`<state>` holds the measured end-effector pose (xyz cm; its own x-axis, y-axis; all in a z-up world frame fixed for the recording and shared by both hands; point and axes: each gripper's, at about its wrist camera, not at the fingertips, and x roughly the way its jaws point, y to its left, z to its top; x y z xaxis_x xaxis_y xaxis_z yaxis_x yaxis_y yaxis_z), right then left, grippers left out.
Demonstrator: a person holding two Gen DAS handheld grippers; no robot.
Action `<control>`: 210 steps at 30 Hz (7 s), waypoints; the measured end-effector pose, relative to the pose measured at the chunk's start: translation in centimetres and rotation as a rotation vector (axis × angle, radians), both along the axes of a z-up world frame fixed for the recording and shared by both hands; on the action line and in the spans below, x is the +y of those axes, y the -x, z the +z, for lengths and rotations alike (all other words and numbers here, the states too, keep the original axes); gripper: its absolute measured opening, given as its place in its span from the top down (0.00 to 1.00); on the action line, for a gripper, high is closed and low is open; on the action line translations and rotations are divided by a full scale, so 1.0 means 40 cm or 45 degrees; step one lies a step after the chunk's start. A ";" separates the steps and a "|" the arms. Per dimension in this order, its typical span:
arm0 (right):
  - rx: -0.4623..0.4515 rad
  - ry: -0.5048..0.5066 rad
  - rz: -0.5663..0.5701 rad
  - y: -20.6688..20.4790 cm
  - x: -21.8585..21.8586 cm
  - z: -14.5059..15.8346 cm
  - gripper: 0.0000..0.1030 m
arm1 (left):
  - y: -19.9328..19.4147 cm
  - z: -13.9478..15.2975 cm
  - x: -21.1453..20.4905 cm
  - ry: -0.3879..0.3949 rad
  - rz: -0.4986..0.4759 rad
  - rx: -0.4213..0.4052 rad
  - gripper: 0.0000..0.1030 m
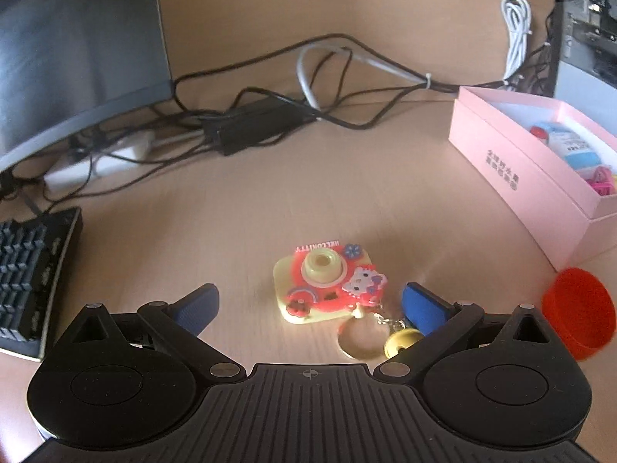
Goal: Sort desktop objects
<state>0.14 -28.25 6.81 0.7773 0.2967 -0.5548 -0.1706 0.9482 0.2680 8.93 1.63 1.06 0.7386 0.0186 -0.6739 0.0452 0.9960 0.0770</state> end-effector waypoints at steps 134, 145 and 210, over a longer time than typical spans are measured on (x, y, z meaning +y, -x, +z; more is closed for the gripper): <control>-0.075 0.211 0.100 -0.121 0.092 0.185 0.00 | 0.137 -0.039 -0.096 0.111 -0.193 -0.002 0.00; 0.130 0.349 0.035 -0.140 0.139 -0.005 0.00 | 0.106 -0.051 -0.134 0.077 -0.082 -0.057 0.00; 0.057 0.347 -0.086 -0.200 0.126 -0.013 0.00 | 0.085 -0.053 -0.148 0.083 0.021 -0.057 0.00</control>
<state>8.13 -23.21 6.27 0.7632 0.0801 -0.6412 -0.0981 0.9951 0.0076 5.52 -4.29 -1.07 0.7681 -0.0119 -0.6403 0.0267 0.9996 0.0134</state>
